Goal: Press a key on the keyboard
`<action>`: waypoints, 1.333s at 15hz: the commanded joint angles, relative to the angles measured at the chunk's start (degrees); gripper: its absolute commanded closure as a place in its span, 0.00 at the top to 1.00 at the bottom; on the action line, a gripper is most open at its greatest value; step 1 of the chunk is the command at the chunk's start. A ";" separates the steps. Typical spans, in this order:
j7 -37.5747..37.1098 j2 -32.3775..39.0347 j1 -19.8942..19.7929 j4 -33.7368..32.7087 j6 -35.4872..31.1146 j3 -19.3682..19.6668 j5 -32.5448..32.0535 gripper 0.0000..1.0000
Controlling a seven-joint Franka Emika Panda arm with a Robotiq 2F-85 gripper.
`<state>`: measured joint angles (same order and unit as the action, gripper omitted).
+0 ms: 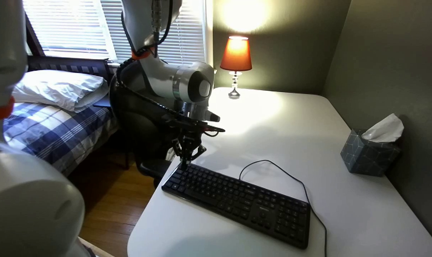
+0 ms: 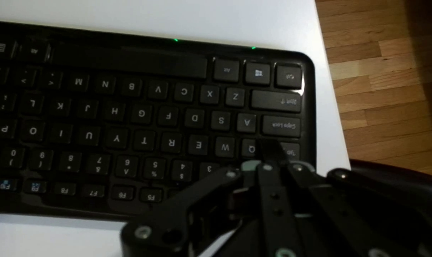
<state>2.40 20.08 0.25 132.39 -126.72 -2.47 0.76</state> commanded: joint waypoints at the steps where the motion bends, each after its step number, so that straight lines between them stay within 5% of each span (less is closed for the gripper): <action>1: 1.18 1.87 -0.08 -1.57 -0.06 -0.34 1.42 0.00; 20: 1.06 5.12 0.09 -5.04 1.37 -0.66 1.47 0.00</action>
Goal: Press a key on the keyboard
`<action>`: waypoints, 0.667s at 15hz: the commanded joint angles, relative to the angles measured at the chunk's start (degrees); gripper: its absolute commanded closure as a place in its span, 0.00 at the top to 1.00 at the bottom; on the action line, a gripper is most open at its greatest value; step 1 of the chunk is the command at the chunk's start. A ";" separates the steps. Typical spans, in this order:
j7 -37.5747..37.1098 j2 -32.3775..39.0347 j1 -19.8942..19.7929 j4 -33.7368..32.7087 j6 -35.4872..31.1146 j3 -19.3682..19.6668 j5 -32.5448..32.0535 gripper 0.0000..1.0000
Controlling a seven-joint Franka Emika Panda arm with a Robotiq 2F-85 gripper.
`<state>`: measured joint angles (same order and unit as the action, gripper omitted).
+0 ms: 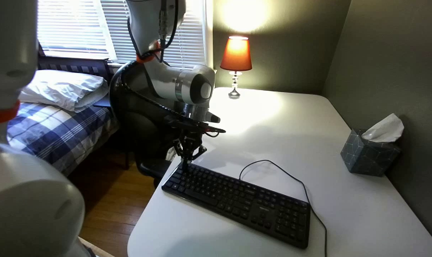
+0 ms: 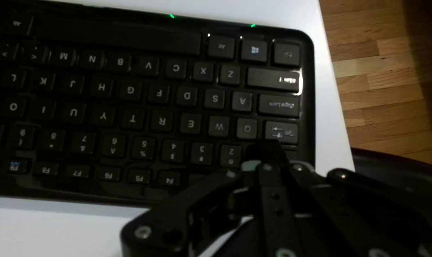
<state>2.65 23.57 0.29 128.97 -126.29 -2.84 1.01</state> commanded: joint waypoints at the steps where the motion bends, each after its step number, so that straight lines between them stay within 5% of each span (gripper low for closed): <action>1: 0.80 1.70 0.03 -1.71 1.04 -0.27 1.22 0.00; 10: 0.89 1.27 -0.24 -1.13 0.80 -0.16 1.47 0.00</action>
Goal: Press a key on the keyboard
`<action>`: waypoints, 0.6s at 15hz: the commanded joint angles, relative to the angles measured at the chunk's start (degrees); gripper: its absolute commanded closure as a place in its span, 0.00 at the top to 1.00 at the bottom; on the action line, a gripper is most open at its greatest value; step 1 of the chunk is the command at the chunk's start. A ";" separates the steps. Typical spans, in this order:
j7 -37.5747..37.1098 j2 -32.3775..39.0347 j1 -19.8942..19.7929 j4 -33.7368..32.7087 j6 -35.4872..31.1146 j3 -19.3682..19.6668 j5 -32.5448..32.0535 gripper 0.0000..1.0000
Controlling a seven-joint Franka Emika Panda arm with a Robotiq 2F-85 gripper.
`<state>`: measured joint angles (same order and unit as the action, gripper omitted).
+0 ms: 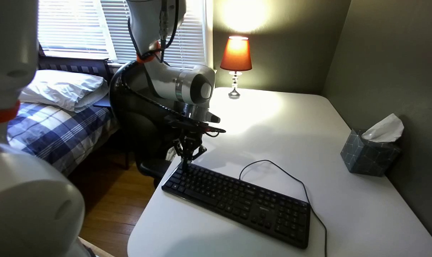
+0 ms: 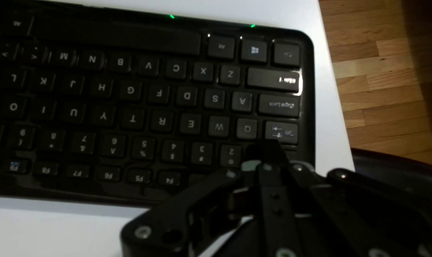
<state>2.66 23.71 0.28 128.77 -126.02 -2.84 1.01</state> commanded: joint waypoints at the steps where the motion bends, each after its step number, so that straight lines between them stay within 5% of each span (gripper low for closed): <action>1: 0.91 1.12 -0.26 -0.88 0.48 -0.16 1.52 0.00; 9: 1.67 1.27 -0.87 -0.72 -0.01 -0.25 2.93 0.00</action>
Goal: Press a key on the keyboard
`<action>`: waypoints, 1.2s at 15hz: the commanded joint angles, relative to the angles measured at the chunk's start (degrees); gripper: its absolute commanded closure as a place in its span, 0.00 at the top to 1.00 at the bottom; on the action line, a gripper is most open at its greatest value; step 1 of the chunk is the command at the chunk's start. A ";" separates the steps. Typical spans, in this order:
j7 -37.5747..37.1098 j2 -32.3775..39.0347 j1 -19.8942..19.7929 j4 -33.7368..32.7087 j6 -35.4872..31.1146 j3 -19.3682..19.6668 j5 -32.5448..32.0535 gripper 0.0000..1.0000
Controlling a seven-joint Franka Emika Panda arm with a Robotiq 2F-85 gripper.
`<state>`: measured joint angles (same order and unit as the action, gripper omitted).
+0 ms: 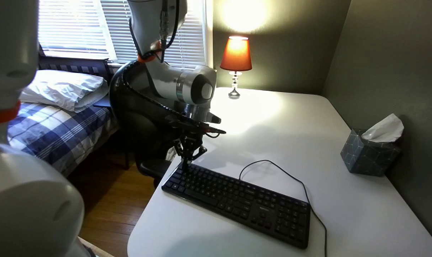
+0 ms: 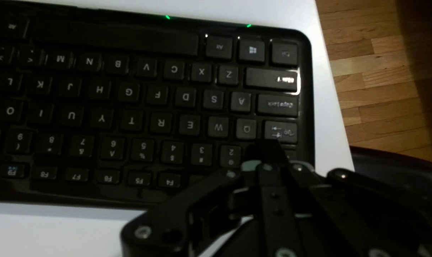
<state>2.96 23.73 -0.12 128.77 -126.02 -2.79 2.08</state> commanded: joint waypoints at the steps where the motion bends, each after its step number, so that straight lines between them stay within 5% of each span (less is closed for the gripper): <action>1: 1.40 0.98 -0.47 -0.48 -0.18 -0.33 1.96 0.00; 15: -1.71 -6.88 1.07 5.52 -2.85 0.07 0.82 0.02; 16: -2.08 -7.68 1.10 6.08 -3.05 0.13 0.83 0.26; 18: -3.01 -9.42 1.17 7.23 -3.36 0.29 0.68 0.30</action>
<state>1.73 18.30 0.41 132.08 -127.08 -2.89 2.46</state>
